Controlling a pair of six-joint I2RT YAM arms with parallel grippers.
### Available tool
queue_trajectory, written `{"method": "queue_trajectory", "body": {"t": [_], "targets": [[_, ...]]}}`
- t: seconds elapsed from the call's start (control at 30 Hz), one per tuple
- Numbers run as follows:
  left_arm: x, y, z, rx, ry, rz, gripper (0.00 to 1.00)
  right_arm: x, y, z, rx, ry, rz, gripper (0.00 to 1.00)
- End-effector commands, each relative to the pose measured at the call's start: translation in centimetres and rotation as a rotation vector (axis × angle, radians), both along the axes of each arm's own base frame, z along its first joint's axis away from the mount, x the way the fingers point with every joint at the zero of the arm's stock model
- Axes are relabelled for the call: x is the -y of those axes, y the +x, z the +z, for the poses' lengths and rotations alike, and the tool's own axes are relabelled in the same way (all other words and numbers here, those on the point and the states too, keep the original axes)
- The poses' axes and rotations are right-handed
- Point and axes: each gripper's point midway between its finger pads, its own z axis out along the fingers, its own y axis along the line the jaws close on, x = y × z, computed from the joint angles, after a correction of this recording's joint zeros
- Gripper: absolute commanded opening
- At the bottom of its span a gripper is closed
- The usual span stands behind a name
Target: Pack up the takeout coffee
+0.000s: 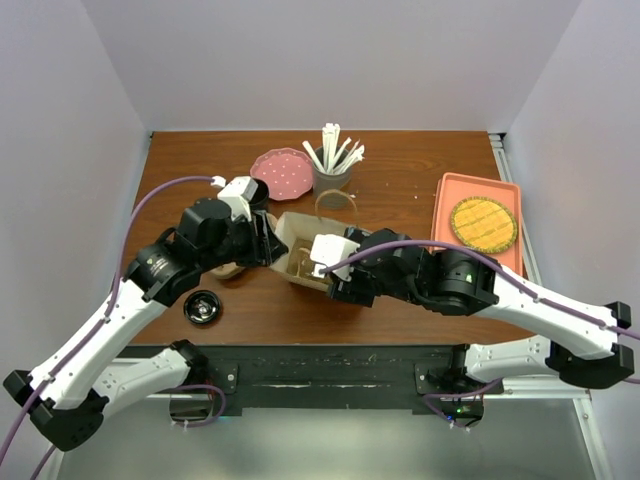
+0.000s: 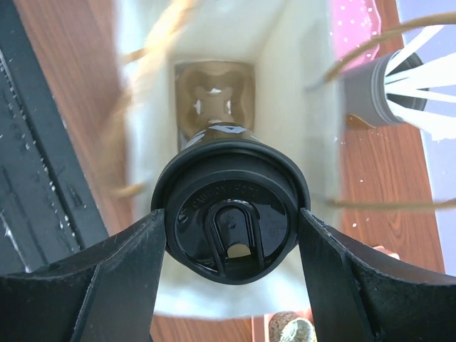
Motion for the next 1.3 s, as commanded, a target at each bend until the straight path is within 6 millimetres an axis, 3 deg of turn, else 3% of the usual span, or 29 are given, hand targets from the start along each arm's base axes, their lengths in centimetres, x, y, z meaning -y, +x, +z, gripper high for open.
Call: {"method": "queue_trajectory", "body": {"t": [0.0,0.1,0.27,0.53,0.63,0.73,0.87,0.97,1.13,1.27], "targets": [[-0.5,-0.3,-0.3,0.002,0.069,-0.035,0.54,0.6,-0.8,-0.9,0.000,-0.041,0.060,0.30],[-1.1,-0.4,-1.1,-0.014,0.125,-0.037,0.56,1.0,-0.9,-1.3,0.000,-0.064,0.070,0.30],[-1.4,1.0,-0.1,0.023,0.164,-0.008,0.58,2.3,-0.9,-1.9,0.018,-0.120,0.070,0.29],[-0.4,1.8,1.5,0.054,0.139,-0.024,0.56,2.6,-0.6,-1.8,0.031,-0.135,0.057,0.29],[0.7,1.5,0.5,0.033,0.124,-0.085,0.51,3.0,-0.6,-2.1,0.032,-0.142,0.047,0.29],[1.1,1.6,0.3,0.038,0.118,-0.104,0.38,3.6,-0.3,-2.5,0.045,-0.169,0.026,0.29],[1.7,2.8,2.5,0.117,0.079,-0.087,0.00,3.6,1.2,-1.4,0.123,-0.142,-0.043,0.28],[2.3,3.5,4.1,0.177,0.027,-0.082,0.00,3.4,2.2,-0.4,0.170,-0.128,-0.095,0.27],[3.3,3.9,4.7,0.273,-0.066,-0.088,0.00,2.2,3.5,2.1,0.258,-0.075,-0.100,0.27],[3.6,3.8,4.9,0.330,-0.089,-0.095,0.00,1.2,3.4,2.5,0.267,-0.057,-0.045,0.28]]}}
